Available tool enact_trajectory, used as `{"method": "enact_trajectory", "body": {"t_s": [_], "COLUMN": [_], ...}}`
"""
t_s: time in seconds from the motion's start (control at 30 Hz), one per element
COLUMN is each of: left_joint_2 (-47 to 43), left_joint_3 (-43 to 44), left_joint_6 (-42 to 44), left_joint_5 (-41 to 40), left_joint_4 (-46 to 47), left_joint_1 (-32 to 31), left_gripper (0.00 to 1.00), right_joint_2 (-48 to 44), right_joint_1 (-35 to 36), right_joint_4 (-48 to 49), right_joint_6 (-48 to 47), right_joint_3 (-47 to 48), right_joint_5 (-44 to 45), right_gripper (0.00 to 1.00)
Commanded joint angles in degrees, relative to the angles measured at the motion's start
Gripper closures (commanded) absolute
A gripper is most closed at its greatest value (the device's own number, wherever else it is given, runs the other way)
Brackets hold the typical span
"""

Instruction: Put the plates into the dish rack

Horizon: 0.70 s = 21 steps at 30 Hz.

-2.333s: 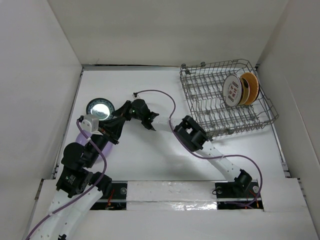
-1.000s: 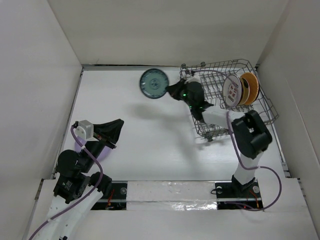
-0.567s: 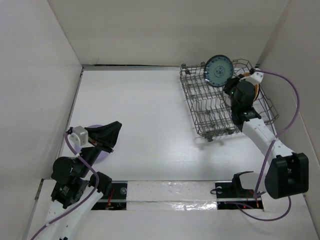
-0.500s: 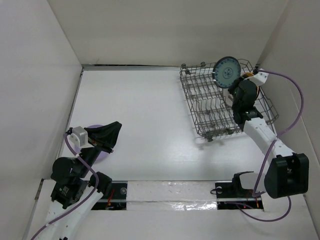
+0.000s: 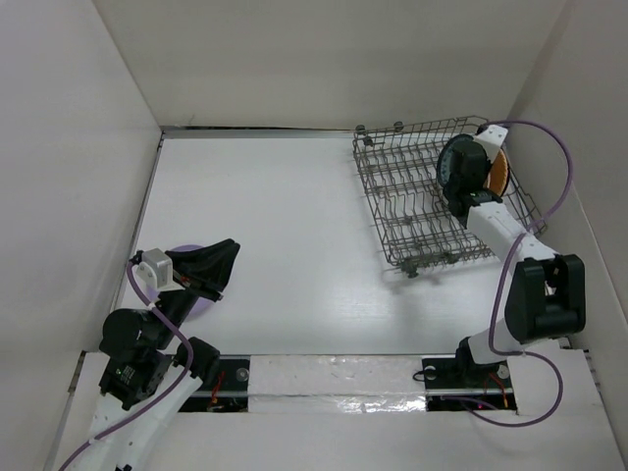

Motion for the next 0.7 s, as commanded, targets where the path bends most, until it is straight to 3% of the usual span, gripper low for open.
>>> {"method": "enact_trajectory", "body": {"t_s": [0.0, 0.67], "left_joint_2": [-1.0, 0.6], "left_joint_3": [0.1, -0.1], "left_joint_6": [-0.1, -0.2], "left_joint_5": [0.0, 0.8], "left_joint_4": [2.7, 3.1], "left_joint_1": [-0.5, -0.5], "left_gripper": [0.85, 0.84], "right_joint_2": [2.7, 8.8], "right_joint_1": [0.7, 7.3], "right_joint_4": [1.1, 4.8], "right_joint_6": [-3.7, -5.5], "right_joint_3": [3.0, -2.8], "right_joint_5": [6.4, 17.6], "right_gripper": [1.0, 1.0]}}
